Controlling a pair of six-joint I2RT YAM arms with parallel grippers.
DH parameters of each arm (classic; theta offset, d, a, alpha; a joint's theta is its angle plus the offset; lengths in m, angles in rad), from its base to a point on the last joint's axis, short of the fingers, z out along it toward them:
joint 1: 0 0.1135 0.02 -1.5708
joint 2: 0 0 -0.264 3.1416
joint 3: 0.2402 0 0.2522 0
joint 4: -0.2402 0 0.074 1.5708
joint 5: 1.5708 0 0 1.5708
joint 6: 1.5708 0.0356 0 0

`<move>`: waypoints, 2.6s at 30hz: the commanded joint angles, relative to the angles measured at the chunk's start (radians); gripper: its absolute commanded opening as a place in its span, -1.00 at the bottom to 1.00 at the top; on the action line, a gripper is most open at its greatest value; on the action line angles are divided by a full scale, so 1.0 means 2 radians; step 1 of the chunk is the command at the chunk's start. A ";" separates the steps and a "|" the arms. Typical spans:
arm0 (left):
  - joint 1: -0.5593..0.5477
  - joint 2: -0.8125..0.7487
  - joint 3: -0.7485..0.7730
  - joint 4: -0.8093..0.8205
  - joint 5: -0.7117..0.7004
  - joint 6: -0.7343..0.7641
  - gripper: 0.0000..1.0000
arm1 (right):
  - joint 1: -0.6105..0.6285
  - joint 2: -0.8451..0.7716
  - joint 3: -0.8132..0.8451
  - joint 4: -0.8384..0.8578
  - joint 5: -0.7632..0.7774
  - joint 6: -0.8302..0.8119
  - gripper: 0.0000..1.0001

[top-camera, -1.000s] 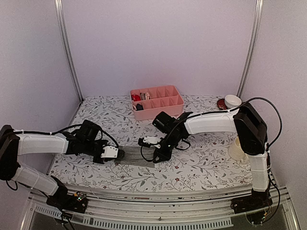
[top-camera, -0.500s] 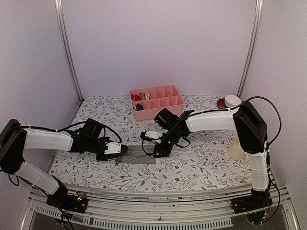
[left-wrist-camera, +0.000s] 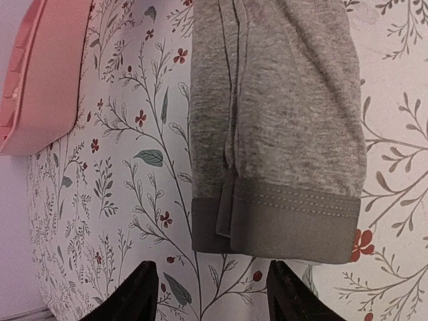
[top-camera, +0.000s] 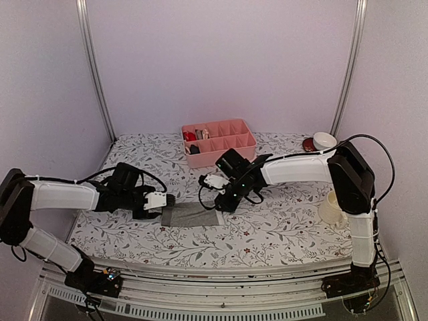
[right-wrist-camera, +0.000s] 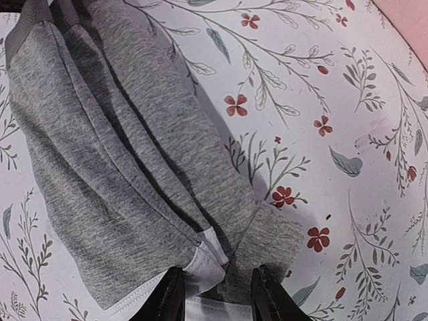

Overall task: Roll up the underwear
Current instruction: Fold the underwear at the center of the board, then rotate the underwear at the center of the board.

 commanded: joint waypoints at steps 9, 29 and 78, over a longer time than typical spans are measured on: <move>-0.014 -0.045 -0.003 0.000 -0.001 0.000 -0.38 | 0.003 -0.097 -0.088 0.121 0.028 0.007 -0.38; -0.062 0.060 0.040 -0.029 0.060 0.046 -1.00 | 0.016 -0.007 -0.061 0.161 -0.168 -0.039 -0.85; -0.018 0.046 -0.001 0.072 -0.024 -0.040 0.51 | -0.024 -0.066 -0.085 0.131 -0.059 0.028 -0.28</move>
